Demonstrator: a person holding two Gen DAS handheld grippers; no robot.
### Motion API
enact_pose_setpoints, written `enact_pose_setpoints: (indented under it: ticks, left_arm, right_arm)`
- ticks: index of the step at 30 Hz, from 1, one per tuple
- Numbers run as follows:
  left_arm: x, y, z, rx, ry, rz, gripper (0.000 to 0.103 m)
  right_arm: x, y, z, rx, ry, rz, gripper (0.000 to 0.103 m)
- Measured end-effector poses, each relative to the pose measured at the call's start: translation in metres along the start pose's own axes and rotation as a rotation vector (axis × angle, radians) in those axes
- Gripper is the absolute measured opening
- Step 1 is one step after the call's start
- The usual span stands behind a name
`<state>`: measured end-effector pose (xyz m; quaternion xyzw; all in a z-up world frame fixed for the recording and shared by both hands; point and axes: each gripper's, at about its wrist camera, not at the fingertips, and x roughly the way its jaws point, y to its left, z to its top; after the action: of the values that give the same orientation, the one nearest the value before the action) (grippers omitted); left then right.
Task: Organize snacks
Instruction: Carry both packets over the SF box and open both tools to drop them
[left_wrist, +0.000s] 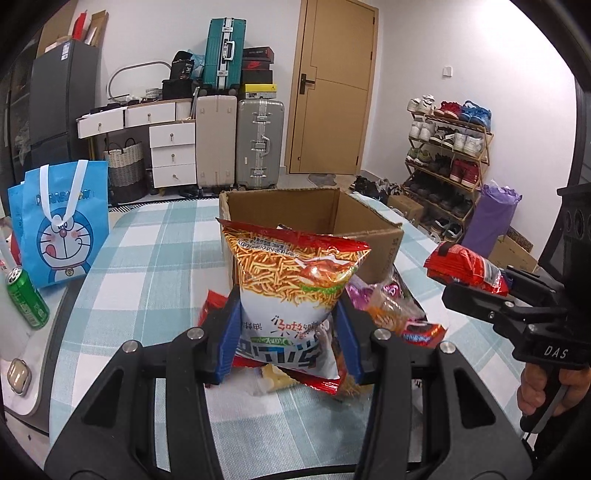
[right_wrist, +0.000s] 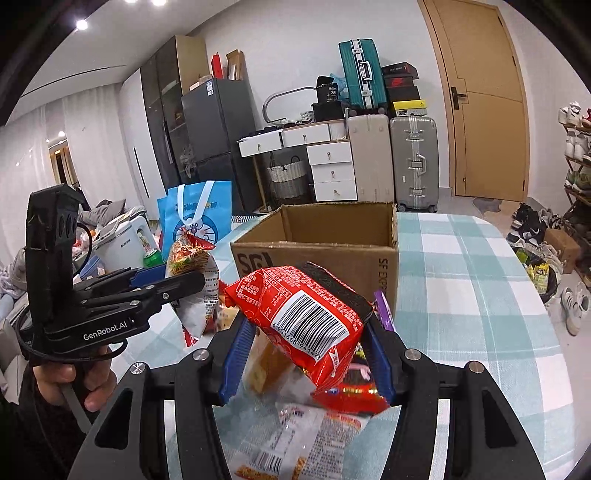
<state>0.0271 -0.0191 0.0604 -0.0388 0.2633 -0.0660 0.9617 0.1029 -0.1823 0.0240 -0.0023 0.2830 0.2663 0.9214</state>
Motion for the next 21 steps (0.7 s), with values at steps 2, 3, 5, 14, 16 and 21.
enact_pose_setpoints:
  ticks: [2,3,5,14,16,21]
  left_arm:
    - [0.006,-0.001,0.009,0.0,-0.001,0.003,0.044]
    - [0.007,-0.002,0.012,0.003,-0.003,0.006,0.044]
    - [0.007,-0.004,0.019,0.009,-0.009,0.012,0.044]
    - [0.019,-0.01,0.049,0.015,-0.02,0.022,0.044]
    - [0.024,-0.009,0.056,0.015,-0.019,0.026,0.044]
    - [0.039,-0.01,0.069,0.012,-0.009,0.029,0.044]
  right_arm:
    - [0.002,-0.001,0.008,0.003,-0.005,0.001,0.058]
    - [0.003,-0.001,0.012,0.005,-0.007,0.003,0.058]
    - [0.005,-0.001,0.02,0.004,-0.01,0.004,0.058]
    - [0.018,-0.007,0.058,0.015,-0.022,0.003,0.058]
    - [0.023,-0.01,0.066,0.026,-0.021,0.005,0.058]
    - [0.04,-0.015,0.078,0.032,-0.007,-0.004,0.058]
